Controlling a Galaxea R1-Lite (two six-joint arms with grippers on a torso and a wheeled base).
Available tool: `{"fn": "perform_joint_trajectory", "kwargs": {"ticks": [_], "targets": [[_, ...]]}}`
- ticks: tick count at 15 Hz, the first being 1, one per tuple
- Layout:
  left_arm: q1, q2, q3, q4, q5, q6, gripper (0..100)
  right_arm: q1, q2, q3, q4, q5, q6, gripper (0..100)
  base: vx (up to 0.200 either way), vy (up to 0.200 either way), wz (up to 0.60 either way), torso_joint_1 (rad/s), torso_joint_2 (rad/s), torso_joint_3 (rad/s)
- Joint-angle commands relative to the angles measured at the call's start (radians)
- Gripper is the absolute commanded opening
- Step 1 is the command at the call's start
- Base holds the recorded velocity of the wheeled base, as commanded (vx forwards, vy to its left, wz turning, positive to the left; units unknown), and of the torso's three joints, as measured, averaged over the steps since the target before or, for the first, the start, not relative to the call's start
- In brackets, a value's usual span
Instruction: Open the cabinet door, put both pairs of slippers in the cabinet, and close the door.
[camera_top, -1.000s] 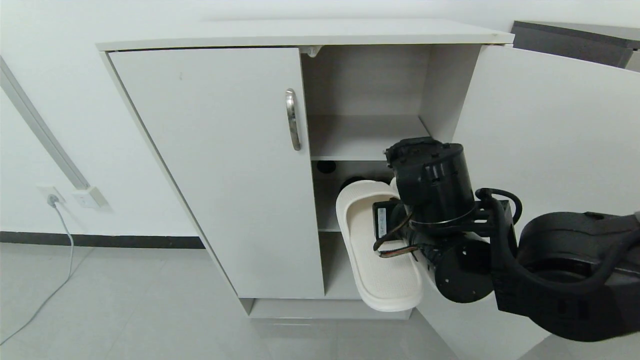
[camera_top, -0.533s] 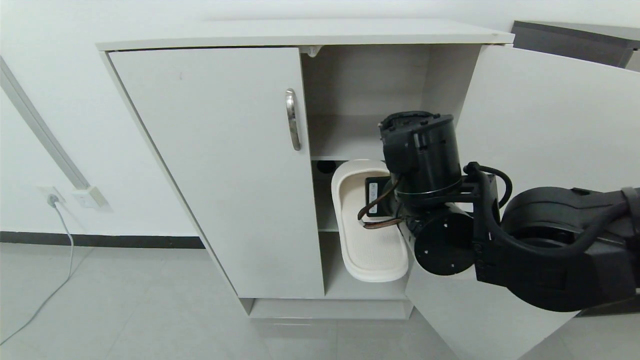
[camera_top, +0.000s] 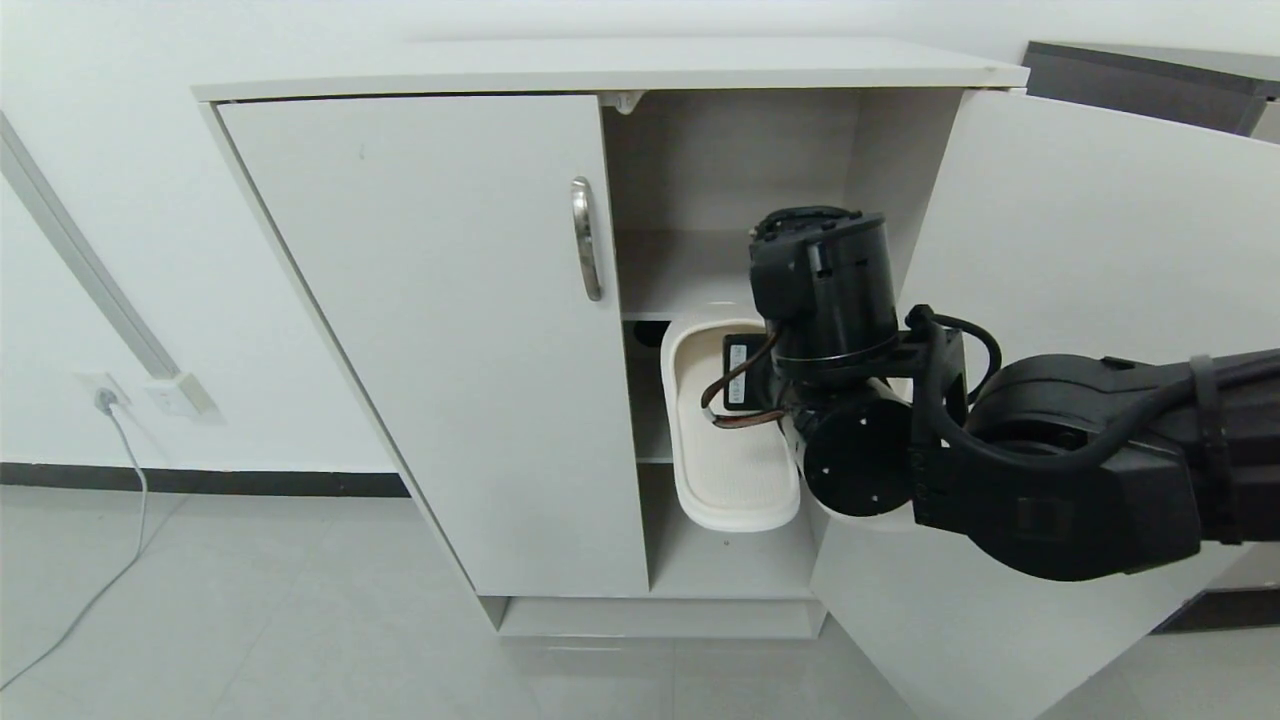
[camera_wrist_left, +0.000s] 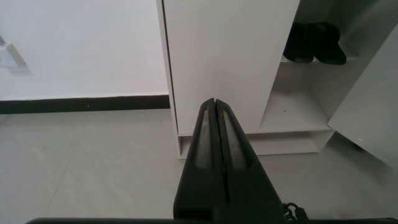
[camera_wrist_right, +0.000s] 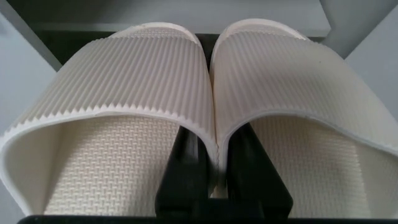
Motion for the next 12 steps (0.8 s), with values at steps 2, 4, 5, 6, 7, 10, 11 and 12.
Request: {"fn": "perform_joint_trajectory", "kwargs": {"ticks": [2,4,5,6,7,10,11,12], "targets": [[0.0,0.0,0.0,0.0,0.0,0.0,0,-0.001,0.005,-0.008,0.0,0.0,-0.009,0,0.1,0.0,0.0,0.004,0.0,0.001],[0.0,0.0,0.0,0.0,0.0,0.0,0,-0.001,0.005,-0.018,0.0,0.0,-0.015,0,0.2,0.0,0.0,-0.007,0.0,0.005],[0.0,0.0,0.0,0.0,0.0,0.0,0,-0.001,0.007,-0.025,0.001,0.0,-0.018,0,0.2,0.0,0.0,0.002,0.0,0.012],[0.0,0.0,0.0,0.0,0.0,0.0,0,-0.001,0.007,-0.026,0.0,0.0,-0.03,0,0.2,0.0,0.0,0.002,0.01,0.002],[0.0,0.0,0.0,0.0,0.0,0.0,0,-0.001,0.007,-0.028,0.0,0.0,-0.035,0,0.2,0.0,0.0,0.002,0.0,-0.002],[0.0,0.0,0.0,0.0,0.0,0.0,0,-0.001,0.01,-0.031,0.001,0.0,-0.035,0,0.2,0.0,0.0,0.004,0.01,-0.001],[0.0,0.0,0.002,0.0,0.0,0.0,0,-0.001,0.016,-0.025,0.001,0.0,-0.033,0,0.2,0.0,0.0,0.002,0.0,0.002],[0.0,0.0,0.0,0.0,0.0,0.0,0,-0.001,0.02,-0.022,0.001,0.0,-0.035,0,0.2,0.0,0.0,0.007,0.0,0.002]]}}
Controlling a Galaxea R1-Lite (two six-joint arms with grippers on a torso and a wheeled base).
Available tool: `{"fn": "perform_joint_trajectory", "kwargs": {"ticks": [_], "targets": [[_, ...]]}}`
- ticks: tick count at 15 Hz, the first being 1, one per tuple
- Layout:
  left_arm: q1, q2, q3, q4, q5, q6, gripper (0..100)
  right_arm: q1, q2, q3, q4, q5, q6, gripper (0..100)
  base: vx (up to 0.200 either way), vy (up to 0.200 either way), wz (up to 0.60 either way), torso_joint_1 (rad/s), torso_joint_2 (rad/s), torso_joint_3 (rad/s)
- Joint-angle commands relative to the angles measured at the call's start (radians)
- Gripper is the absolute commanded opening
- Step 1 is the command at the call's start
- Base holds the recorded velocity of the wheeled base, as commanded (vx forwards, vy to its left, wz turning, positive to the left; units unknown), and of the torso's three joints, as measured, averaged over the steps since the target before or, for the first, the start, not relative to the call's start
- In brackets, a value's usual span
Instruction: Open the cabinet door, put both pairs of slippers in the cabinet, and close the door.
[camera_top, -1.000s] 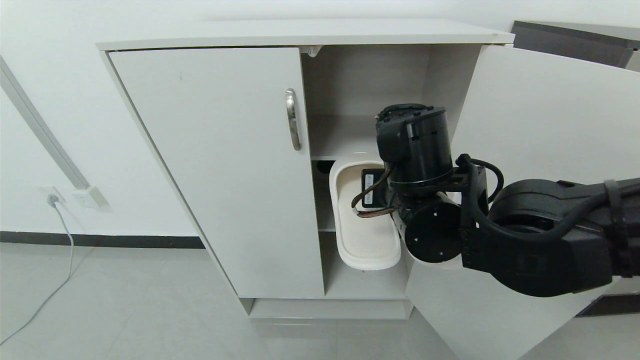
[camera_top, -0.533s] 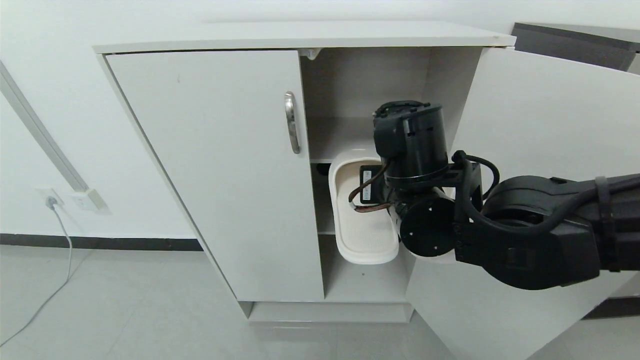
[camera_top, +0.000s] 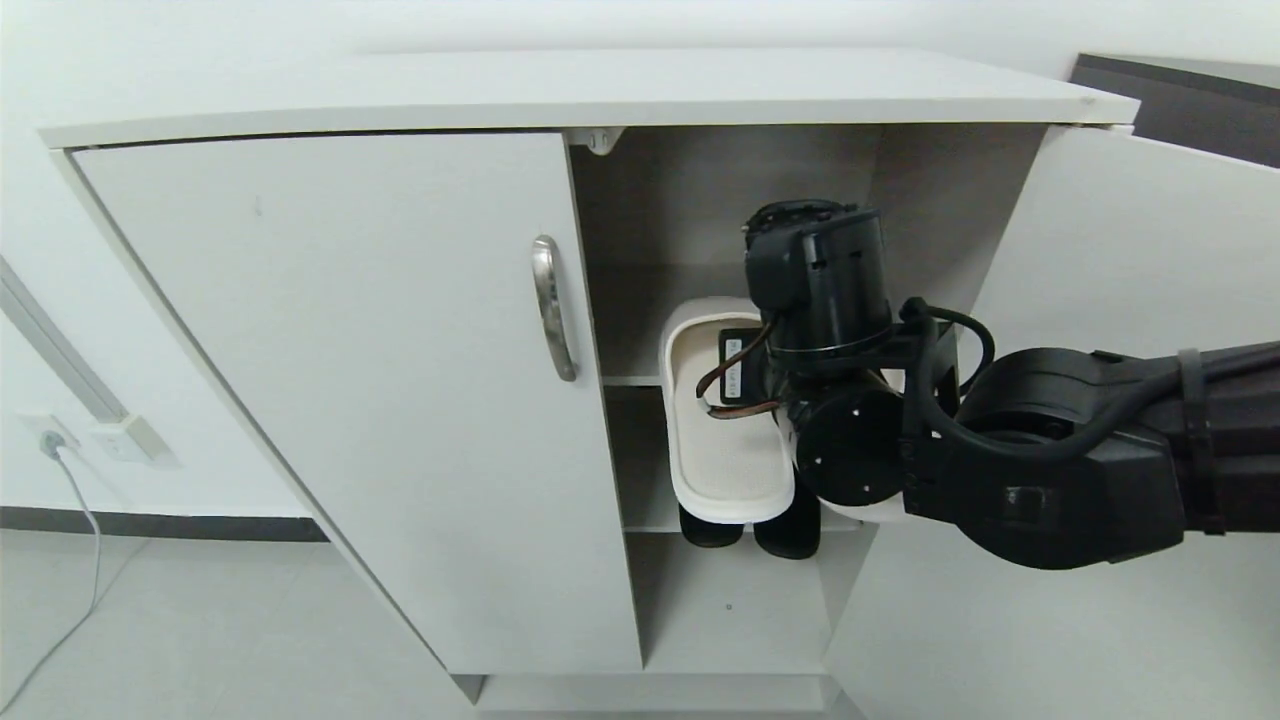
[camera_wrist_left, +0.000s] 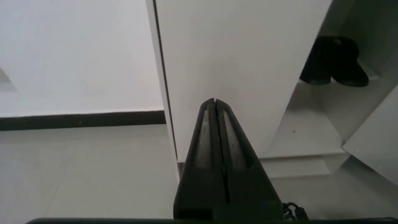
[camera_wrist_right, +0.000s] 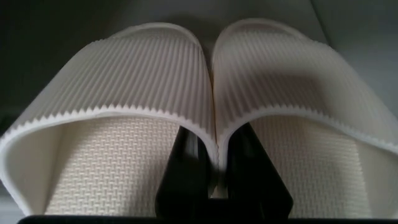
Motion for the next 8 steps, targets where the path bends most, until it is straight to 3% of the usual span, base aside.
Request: {"fn": "perform_joint_trajectory", "kwargs": {"ticks": [1,5,8], "targets": [[0.0,0.0,0.0,0.0,0.0,0.0,0,0.001,0.012,-0.001,0.0,0.0,-0.001,0,0.2,0.0,0.0,0.007,0.0,0.002],[0.0,0.0,0.0,0.0,0.0,-0.002,0,-0.014,0.042,-0.022,-0.004,0.006,0.002,0,0.0,0.0,0.0,0.0,0.0,0.0],[0.0,0.0,0.0,0.0,0.002,-0.002,0,-0.057,0.1,-0.111,-0.001,0.009,0.002,0,0.0,0.0,0.0,0.0,0.0,0.0]]}}
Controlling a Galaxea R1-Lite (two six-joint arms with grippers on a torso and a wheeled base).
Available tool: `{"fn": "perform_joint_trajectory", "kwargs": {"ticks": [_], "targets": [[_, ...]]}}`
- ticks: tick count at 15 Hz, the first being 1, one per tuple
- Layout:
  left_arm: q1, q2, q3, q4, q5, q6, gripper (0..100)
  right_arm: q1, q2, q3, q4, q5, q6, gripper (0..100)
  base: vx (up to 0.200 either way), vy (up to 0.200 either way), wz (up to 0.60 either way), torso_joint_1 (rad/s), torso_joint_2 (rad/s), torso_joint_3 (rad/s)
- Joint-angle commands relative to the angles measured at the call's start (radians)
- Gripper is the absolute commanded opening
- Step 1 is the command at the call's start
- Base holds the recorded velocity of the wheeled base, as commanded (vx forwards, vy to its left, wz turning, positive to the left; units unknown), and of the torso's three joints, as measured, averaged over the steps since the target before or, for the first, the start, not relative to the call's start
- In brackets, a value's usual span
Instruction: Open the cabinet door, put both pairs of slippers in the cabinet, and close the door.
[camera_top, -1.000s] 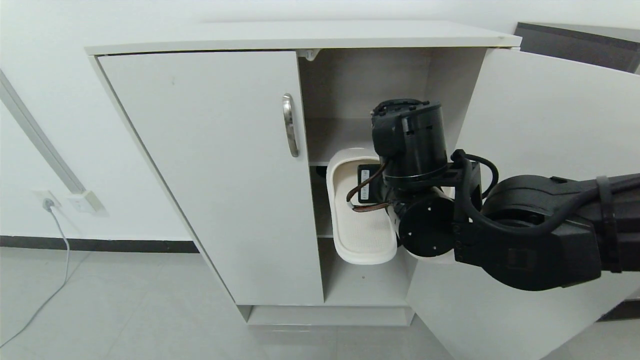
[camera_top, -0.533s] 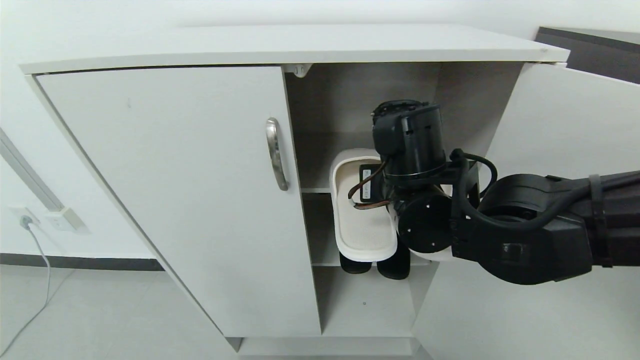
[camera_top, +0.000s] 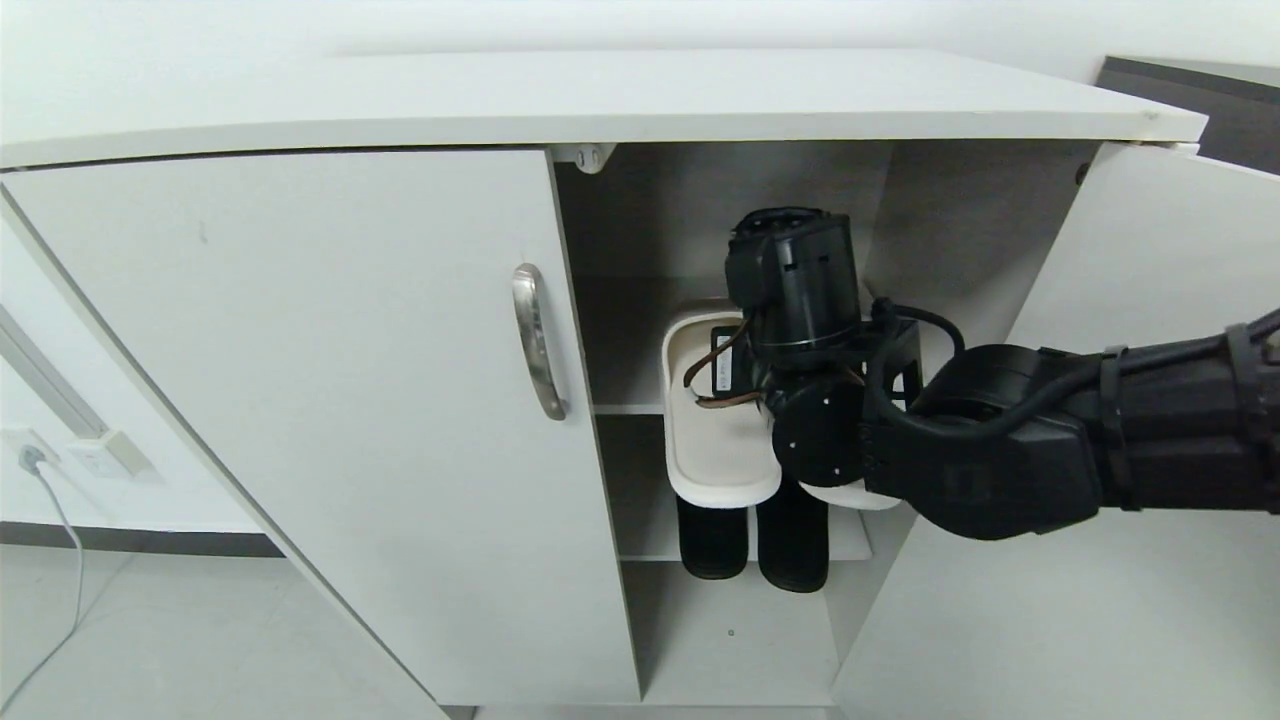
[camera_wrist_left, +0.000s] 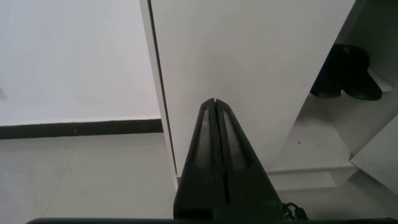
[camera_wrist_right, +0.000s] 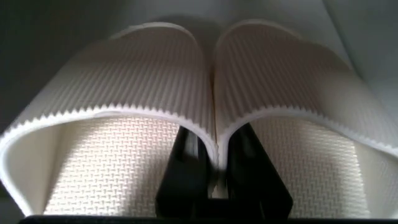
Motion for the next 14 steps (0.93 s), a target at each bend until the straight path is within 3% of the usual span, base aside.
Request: {"fn": "perform_joint_trajectory", "kwargs": {"ticks": [1,14], "targets": [[0.0,0.0,0.0,0.001,0.001,-0.002,0,-0.027,0.052,-0.066,0.004,0.002,-0.003,0,0.0,0.0,0.0,0.0,0.0,0.0],[0.0,0.0,0.0,-0.001,0.001,-0.003,0,-0.094,0.159,-0.273,0.033,0.042,-0.073,0,0.0,0.0,0.0,0.0,0.0,0.0]]}}
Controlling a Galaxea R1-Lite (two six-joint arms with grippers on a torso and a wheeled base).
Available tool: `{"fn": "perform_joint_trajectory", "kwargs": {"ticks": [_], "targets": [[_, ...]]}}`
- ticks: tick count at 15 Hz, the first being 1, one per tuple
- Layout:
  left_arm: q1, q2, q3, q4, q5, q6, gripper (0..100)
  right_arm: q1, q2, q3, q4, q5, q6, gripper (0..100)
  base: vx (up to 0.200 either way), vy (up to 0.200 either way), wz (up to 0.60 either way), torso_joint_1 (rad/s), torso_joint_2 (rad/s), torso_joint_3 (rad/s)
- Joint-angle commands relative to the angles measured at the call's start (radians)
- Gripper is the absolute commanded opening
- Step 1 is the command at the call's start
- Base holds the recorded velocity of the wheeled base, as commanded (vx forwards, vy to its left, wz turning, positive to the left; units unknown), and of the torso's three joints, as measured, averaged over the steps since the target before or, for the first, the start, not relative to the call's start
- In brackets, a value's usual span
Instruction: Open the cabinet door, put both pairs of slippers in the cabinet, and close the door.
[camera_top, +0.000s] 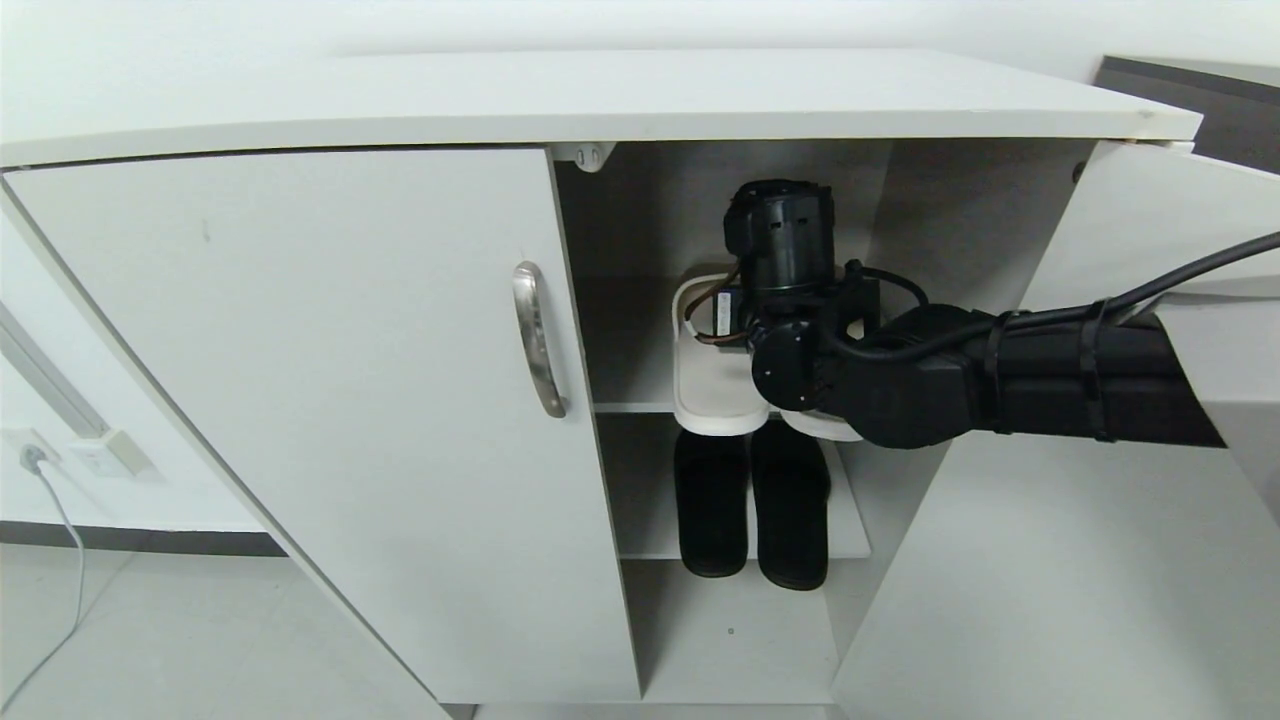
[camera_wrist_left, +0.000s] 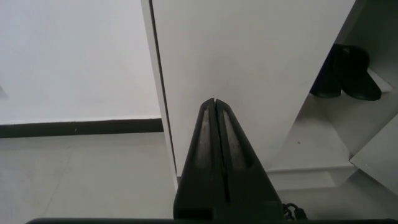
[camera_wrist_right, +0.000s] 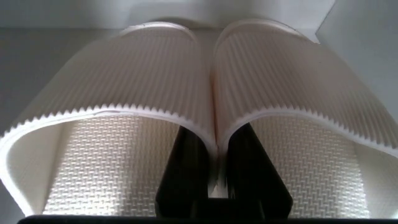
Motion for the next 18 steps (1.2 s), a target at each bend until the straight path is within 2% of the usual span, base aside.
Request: {"fn": "perform_joint_trajectory", "kwargs": {"ticks": [1,9,10,13,17,18], "targets": [[0.0,0.0,0.0,0.0,0.0,0.0,0,0.0,0.003,-0.004,0.001,0.002,0.0,0,0.0,0.0,0.0,0.0,0.0,0.0],[0.0,0.0,0.0,0.0,0.0,0.0,0,0.002,0.012,0.001,0.003,0.002,0.001,0,0.0,0.0,0.0,0.0,0.0,0.0],[0.0,0.0,0.0,0.0,0.0,0.0,0,0.002,0.014,0.001,0.003,0.002,0.001,100,0.0,0.0,0.0,0.0,0.0,0.0],[0.0,0.0,0.0,0.001,0.001,-0.002,0,0.002,0.008,0.011,0.032,0.002,0.003,100,0.0,0.0,0.0,0.0,0.0,0.0],[0.0,0.0,0.0,0.0,0.001,-0.002,0,0.058,-0.109,0.134,0.044,-0.007,0.013,100,0.0,0.0,0.0,0.0,0.0,0.0],[0.0,0.0,0.0,0.0,0.001,-0.002,0,0.092,-0.17,0.202,0.034,-0.009,0.015,100,0.0,0.0,0.0,0.0,0.0,0.0]]}}
